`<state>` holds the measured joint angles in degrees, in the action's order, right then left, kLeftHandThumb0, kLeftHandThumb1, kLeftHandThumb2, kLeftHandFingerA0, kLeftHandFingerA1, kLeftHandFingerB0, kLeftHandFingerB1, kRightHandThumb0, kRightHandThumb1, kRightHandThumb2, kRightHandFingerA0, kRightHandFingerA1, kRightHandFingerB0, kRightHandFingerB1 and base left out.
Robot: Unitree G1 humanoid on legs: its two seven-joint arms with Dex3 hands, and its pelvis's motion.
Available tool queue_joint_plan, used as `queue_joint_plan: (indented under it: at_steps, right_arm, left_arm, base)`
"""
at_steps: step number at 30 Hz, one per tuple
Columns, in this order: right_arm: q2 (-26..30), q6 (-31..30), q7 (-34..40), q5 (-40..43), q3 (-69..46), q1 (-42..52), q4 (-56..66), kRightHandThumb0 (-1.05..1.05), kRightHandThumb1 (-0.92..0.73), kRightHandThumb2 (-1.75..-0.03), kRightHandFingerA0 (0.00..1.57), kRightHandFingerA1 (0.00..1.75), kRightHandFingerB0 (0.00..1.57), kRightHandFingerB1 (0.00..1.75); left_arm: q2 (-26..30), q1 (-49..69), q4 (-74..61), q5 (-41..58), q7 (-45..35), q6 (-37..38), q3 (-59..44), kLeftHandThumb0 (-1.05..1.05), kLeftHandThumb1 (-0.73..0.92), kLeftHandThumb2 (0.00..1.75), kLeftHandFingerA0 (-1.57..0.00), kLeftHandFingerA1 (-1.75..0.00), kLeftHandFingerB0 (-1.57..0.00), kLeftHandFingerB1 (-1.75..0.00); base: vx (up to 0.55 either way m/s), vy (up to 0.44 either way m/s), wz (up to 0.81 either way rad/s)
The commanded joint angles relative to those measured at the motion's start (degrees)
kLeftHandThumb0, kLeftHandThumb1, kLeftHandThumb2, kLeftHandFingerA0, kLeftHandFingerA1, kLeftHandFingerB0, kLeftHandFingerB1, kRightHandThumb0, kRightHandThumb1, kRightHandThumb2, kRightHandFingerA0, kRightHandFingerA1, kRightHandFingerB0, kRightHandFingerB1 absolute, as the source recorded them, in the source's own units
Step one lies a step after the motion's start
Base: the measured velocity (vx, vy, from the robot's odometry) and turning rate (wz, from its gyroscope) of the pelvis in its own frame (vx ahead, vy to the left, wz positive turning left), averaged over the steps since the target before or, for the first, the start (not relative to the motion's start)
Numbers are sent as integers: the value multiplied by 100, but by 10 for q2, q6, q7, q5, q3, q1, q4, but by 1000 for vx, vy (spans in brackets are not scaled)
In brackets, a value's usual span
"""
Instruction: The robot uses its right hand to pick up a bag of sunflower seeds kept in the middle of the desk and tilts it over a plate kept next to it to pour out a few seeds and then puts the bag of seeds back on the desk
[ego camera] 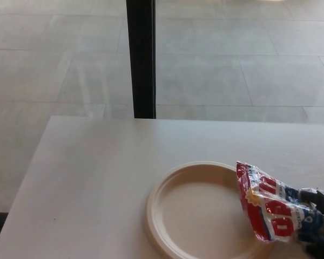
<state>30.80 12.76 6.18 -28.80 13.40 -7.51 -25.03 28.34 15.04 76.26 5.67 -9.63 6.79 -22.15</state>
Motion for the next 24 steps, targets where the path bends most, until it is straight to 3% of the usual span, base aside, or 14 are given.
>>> queue_joint_plan:
  at_steps: [1, 3, 4, 5, 6, 7, 8, 10, 11, 16, 18, 21, 22, 24]
  right_arm:
    - [-24, 74, 151, -70, 31, 20, -68, -20, -69, -100, 88, 175, 79, 96]
    - [-23, 80, 159, -73, 35, 22, -71, -20, -71, -99, 91, 174, 84, 96]
    - [-25, 96, 176, -74, 36, 25, -76, -23, -60, -108, 119, 152, 93, 107]
    - [-26, 104, 186, -74, 37, 26, -80, -23, -60, -108, 119, 152, 93, 107]
    - [-26, 110, 190, -73, 38, 26, -85, -19, -69, -100, 96, 168, 91, 118]
    - [-31, 132, 204, -65, 37, 27, -98, -23, -57, -108, 116, 156, 94, 122]
    - [-32, 135, 207, -62, 36, 29, -100, -22, -70, -100, 97, 168, 85, 141]
    - [-37, 150, 228, -61, 35, 35, -110, -20, -68, -96, 91, 174, 79, 160]
    - [-42, 162, 243, -59, 34, 37, -118, -20, -71, -97, 89, 175, 77, 164]
    - [-44, 185, 267, -58, 34, 37, -137, -18, -65, -104, 90, 175, 76, 167]
    - [-39, 202, 288, -65, 36, 28, -151, -17, -60, -109, 92, 175, 77, 168]
    - [-26, 195, 290, -74, 38, 16, -153, -15, -56, -117, 90, 175, 74, 167]
    - [-24, 179, 290, -79, 37, 15, -142, -22, -52, -116, 119, 144, 100, 133]
    - [-15, 176, 281, -77, 35, 5, -142, -21, -49, -119, 121, 145, 101, 135]
  left_arm:
    - [3, 2, 0, -4, 6, 9, 4, -43, 60, 58, -72, -71, -68, -52]
    - [4, 2, 0, -5, 7, 8, 6, -44, 60, 58, -72, -72, -66, -51]
    - [4, 2, 0, -8, 11, 9, 9, -43, 60, 58, -72, -71, -65, -50]
    - [4, 2, 0, -9, 13, 10, 10, -43, 60, 58, -72, -71, -65, -50]
    - [4, 2, 0, -7, 10, 8, 8, -42, 60, 58, -68, -71, -65, -51]
    - [3, 2, 0, -1, 6, 9, 4, -42, 60, 58, -68, -72, -69, -54]
    - [4, 2, 0, -3, 6, 10, 6, -43, 60, 58, -67, -71, -69, -53]
    - [5, 2, -1, -12, 6, 15, 15, -46, 60, 58, -66, -68, -65, -50]
    - [6, 2, -1, -14, 7, 16, 18, -45, 58, 57, -72, -77, -67, -52]
    - [6, -2, -1, -6, 5, 9, 14, -43, 60, 58, -71, -72, -68, -52]
    - [11, 1, -2, -26, 7, 20, 35, -46, 65, 59, -63, -64, -58, -47]
    - [16, 1, -4, -16, -4, 20, 31, -47, 64, 60, -57, -62, -59, -49]
    - [17, 1, -4, -15, -1, 19, 31, -46, 64, 60, -61, -61, -60, -48]
    - [16, 0, -4, -10, 2, 19, 26, -45, 62, 58, -62, -65, -63, -50]
  base:
    - [0, 0, 0]
    - [0, 0, 0]
    - [0, 0, 0]
    - [0, 0, 0]
    - [0, 0, 0]
    - [0, 0, 0]
    - [0, 0, 0]
    - [0, 0, 0]
    - [0, 0, 0]
    - [0, 0, 0]
    - [0, 0, 0]
    - [0, 0, 0]
    - [0, 0, 0]
    - [0, 0, 0]
